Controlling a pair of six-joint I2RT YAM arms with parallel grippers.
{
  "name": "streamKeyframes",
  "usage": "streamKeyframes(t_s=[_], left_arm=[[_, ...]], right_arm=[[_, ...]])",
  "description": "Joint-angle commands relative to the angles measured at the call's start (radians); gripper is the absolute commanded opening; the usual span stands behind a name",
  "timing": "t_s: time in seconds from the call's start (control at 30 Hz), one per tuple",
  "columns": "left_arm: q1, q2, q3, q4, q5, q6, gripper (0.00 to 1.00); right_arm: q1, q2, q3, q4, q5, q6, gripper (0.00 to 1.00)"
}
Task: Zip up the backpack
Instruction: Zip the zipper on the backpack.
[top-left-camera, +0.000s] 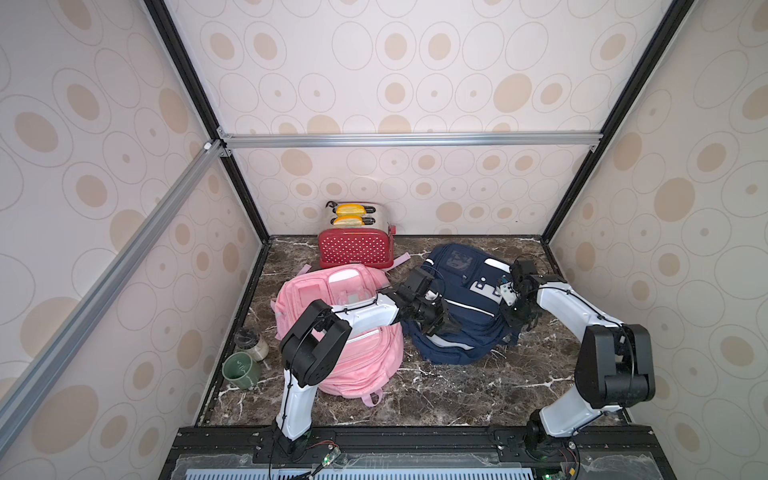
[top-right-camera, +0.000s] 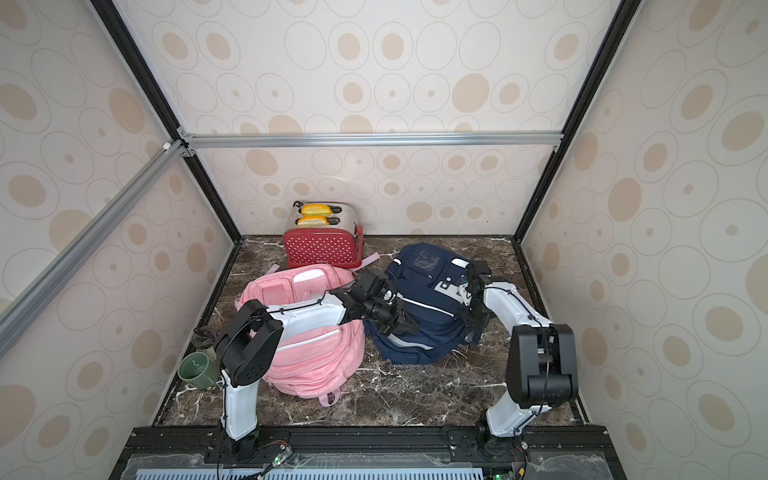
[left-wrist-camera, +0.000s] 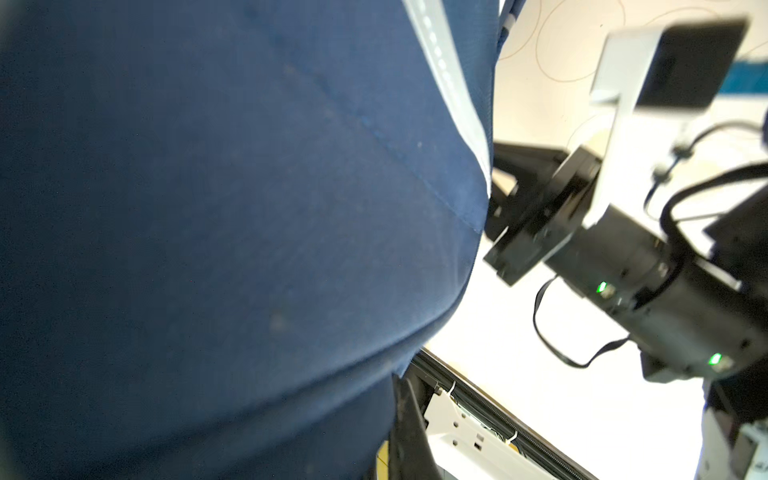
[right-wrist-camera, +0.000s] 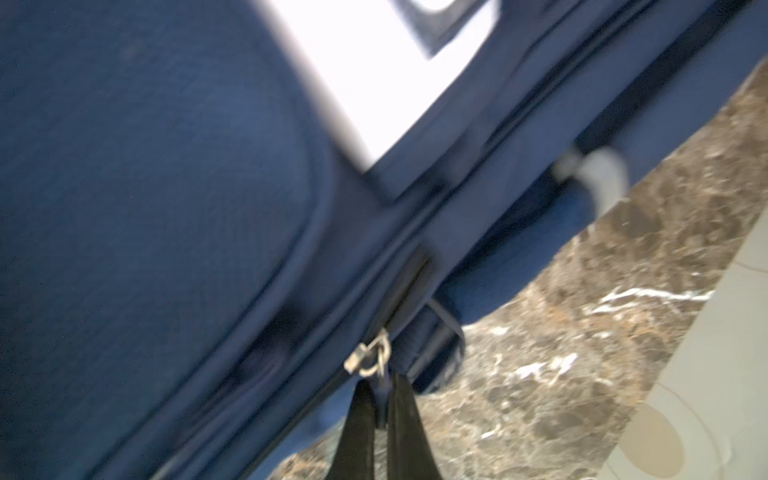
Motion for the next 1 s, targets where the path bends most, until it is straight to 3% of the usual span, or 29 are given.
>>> streamKeyframes(t_s=[0.0, 0.67, 0.77, 0.8, 0.83, 0.87, 0.9, 0.97], left_arm=[[0.008, -0.046, 0.012, -0.043, 0.066, 0.049, 0.0], [-0.012, 0.001, 0.03, 0.063, 0.089, -0.026, 0.0], [-0.017, 0.013, 0.046, 0.078, 0.085, -0.042, 0.0], [-0.018, 0.02, 0.056, 0.084, 0.086, -0.049, 0.0], [-0.021, 0.026, 0.065, 0.091, 0.086, -0.058, 0.05], [-0.023, 0.03, 0.07, 0.1, 0.084, -0.068, 0.1], [-0.025, 0.033, 0.078, 0.111, 0.086, -0.073, 0.16], [-0.03, 0.037, 0.101, 0.1, 0.089, -0.057, 0.4]], right_arm=[[-0.038, 0.044, 0.077, 0.055, 0.09, 0.006, 0.0], [-0.087, 0.171, 0.193, 0.03, 0.071, 0.02, 0.0], [-0.085, 0.152, 0.195, 0.009, 0.06, 0.06, 0.16], [-0.086, 0.144, 0.2, -0.007, 0.052, 0.076, 0.27], [-0.086, 0.13, 0.203, -0.03, 0.042, 0.104, 0.46], [-0.084, 0.114, 0.203, -0.053, 0.027, 0.135, 0.54], [-0.085, 0.089, 0.199, -0.074, 0.011, 0.168, 0.57], [-0.08, 0.023, 0.168, -0.093, -0.041, 0.227, 0.63]])
